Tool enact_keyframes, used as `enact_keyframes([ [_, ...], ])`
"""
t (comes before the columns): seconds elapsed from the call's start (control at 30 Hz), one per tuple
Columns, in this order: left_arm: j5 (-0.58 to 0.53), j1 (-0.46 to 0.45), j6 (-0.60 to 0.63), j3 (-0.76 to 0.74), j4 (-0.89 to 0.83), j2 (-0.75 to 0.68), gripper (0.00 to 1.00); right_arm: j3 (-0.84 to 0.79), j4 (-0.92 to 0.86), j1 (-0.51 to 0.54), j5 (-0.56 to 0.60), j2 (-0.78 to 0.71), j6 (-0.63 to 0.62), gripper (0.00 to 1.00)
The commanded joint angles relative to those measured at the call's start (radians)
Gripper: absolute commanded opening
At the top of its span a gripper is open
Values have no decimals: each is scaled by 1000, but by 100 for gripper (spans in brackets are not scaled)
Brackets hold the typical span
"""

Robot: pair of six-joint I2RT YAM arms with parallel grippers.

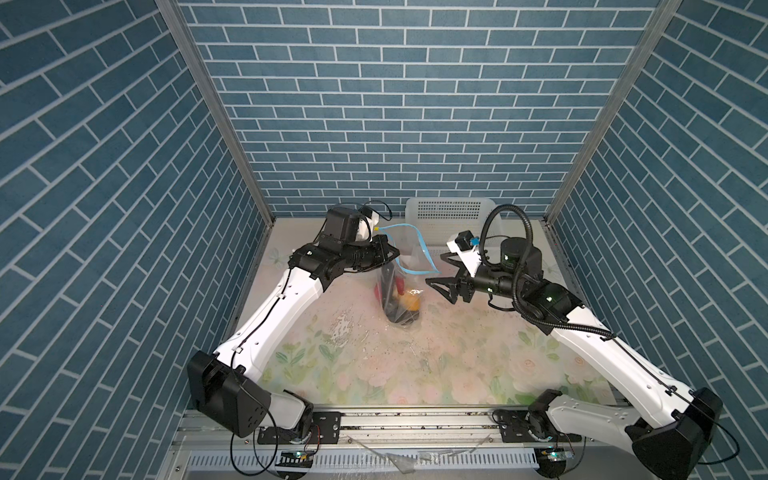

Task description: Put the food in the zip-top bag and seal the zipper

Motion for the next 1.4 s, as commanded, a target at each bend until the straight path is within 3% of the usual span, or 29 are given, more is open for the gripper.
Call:
enact_keyframes([
  [0.0, 11, 5, 15, -10, 9, 6, 0, -103, 157, -15, 40, -1, -142, 80],
  [0.13, 11, 5, 13, -24, 15, -1, 0, -181, 310, -42, 57, 49, -132, 72],
  [0.37, 11, 5, 12, -35, 16, -6, 0, -196, 403, -48, 35, 95, -96, 55],
  [0.47, 10, 7, 13, -33, 14, -5, 0, -202, 411, -47, 16, 88, -86, 43],
  [0.63, 9, 11, 12, -31, 10, -2, 0, -217, 412, -48, 17, 61, -76, 15],
  [0.77, -3, 13, 9, -24, 3, -10, 0, -204, 396, -48, 14, 46, -86, 0],
  [1.07, -52, 14, 20, -26, -28, -54, 1, -87, 216, -55, -22, 48, -213, 0],
  [1.3, -80, 15, 90, -55, -5, -114, 52, 58, 25, -116, -152, 82, -274, 0],
  [1.37, -85, 15, 168, -67, 11, -137, 59, 102, -32, -128, -170, 97, -305, 0],
])
